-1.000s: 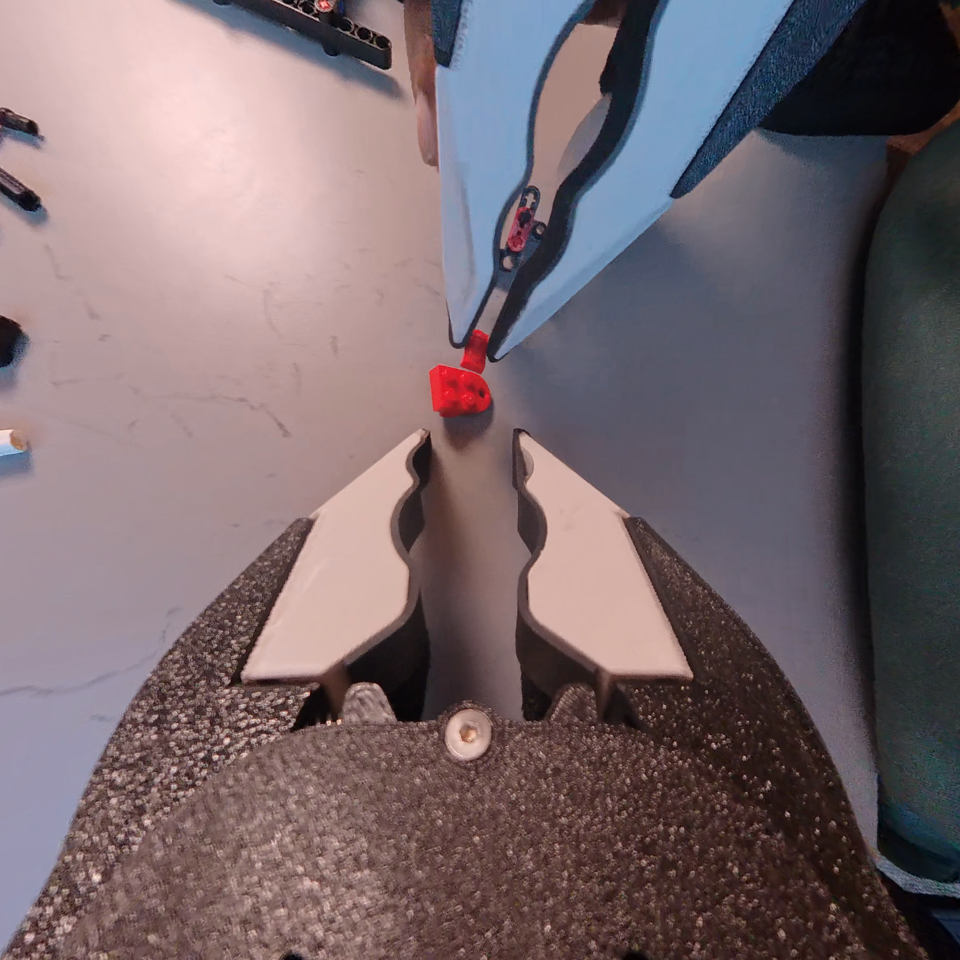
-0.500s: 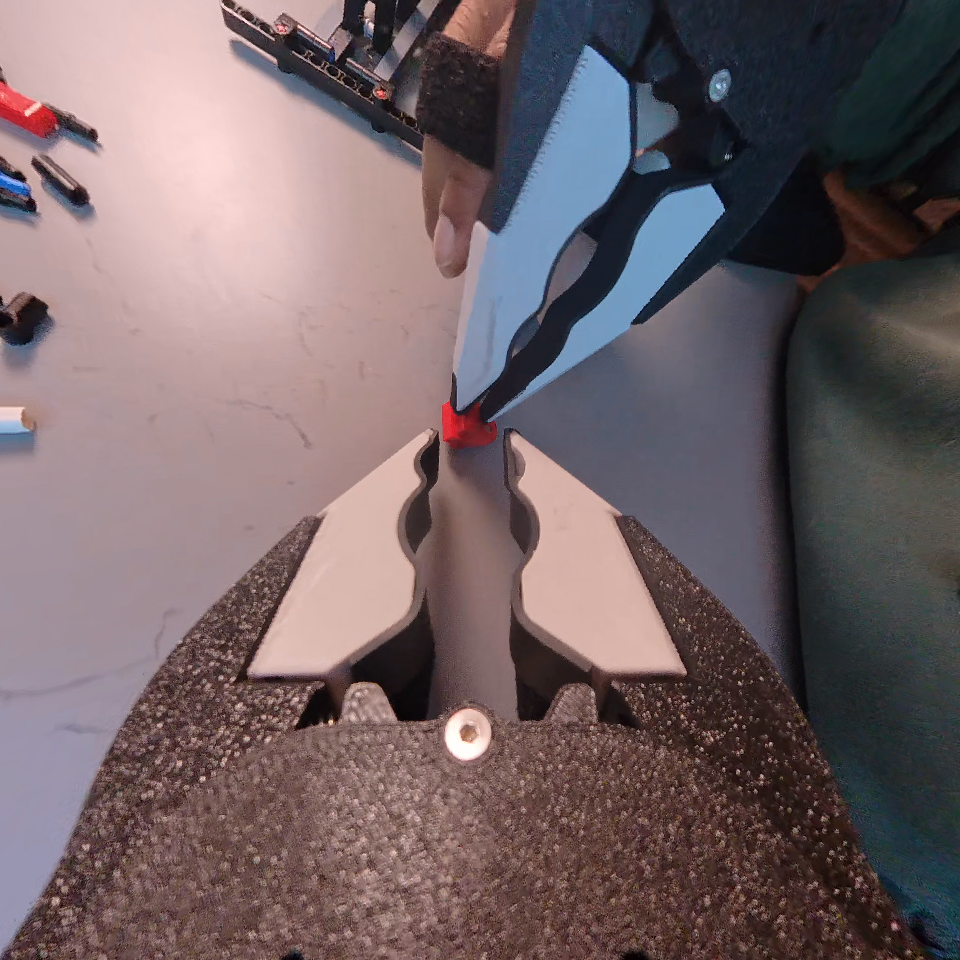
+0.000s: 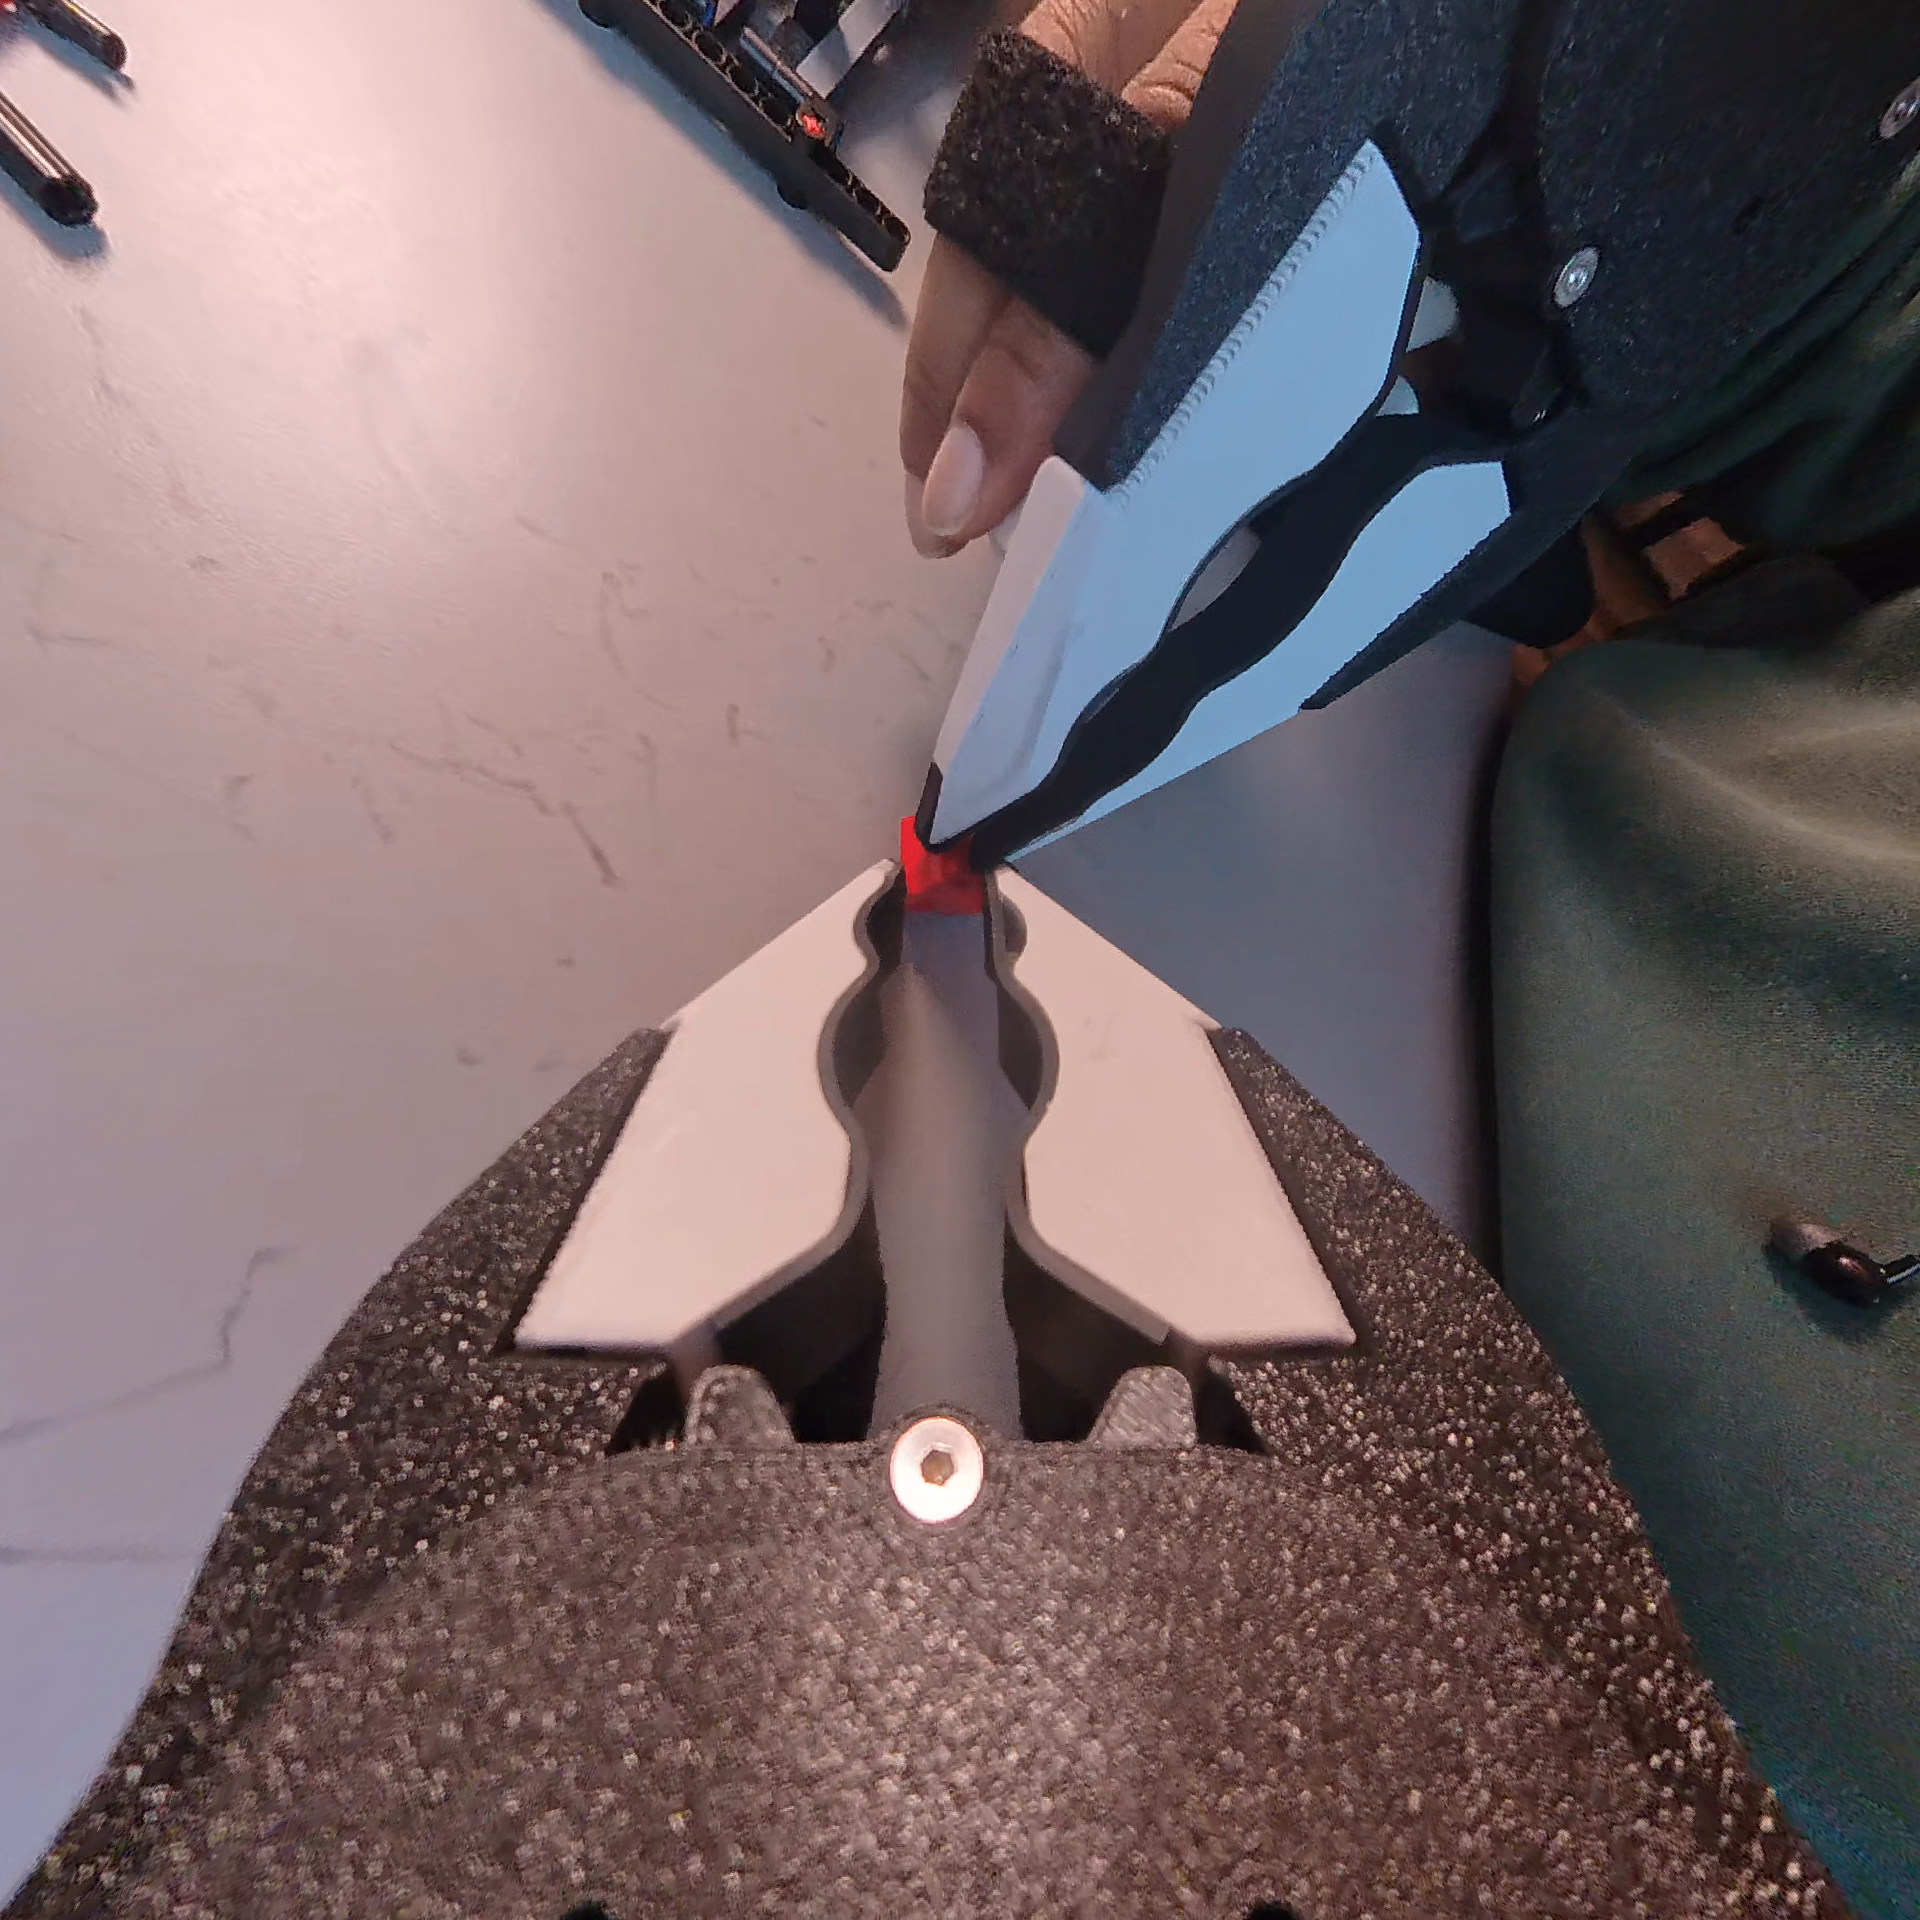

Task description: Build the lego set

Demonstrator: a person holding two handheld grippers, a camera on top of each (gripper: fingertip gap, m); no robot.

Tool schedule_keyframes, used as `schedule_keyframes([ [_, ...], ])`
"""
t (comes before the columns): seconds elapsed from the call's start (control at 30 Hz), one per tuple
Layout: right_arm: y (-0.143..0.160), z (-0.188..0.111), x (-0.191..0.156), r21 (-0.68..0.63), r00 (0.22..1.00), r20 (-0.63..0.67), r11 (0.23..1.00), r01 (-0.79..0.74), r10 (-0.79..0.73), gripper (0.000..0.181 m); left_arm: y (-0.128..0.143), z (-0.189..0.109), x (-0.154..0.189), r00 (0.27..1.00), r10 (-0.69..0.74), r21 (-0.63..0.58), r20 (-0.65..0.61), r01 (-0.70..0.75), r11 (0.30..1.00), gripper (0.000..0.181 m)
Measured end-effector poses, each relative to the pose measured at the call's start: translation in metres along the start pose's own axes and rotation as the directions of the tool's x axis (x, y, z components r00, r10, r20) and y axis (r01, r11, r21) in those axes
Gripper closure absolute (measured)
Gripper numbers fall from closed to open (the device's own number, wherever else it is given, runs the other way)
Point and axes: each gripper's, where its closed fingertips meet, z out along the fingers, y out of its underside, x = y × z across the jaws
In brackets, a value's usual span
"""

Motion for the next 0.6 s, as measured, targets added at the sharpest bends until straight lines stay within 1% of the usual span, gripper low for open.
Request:
schedule_keyframes([
  [0.3, 0.0021, -0.0009, -0.0005, 0.022, 1.000, -0.010, 1.000, 0.011, -0.011, 0.174, -0.0008, 0.0027, 0.0004, 0.999, -0.043, -0.008, -0.030, 0.042, 0.999, 0.170],
  [0.53, 0.0024, -0.0022, -0.0030, 0.046, 1.000, -0.021, 0.999, 0.016, -0.015, 0.173, 0.0002, 0.0043, 0.0027, 1.000, -0.005, -0.019, -0.013, 0.005, 1.000, 0.171],
  [0.6, 0.0015, -0.0034, -0.0040, 0.059, 1.000, -0.016, 0.998, 0.010, -0.009, 0.170, 0.0003, 0.0043, 0.0028, 1.000, 0.008, -0.022, -0.004, -0.008, 1.000, 0.171],
])
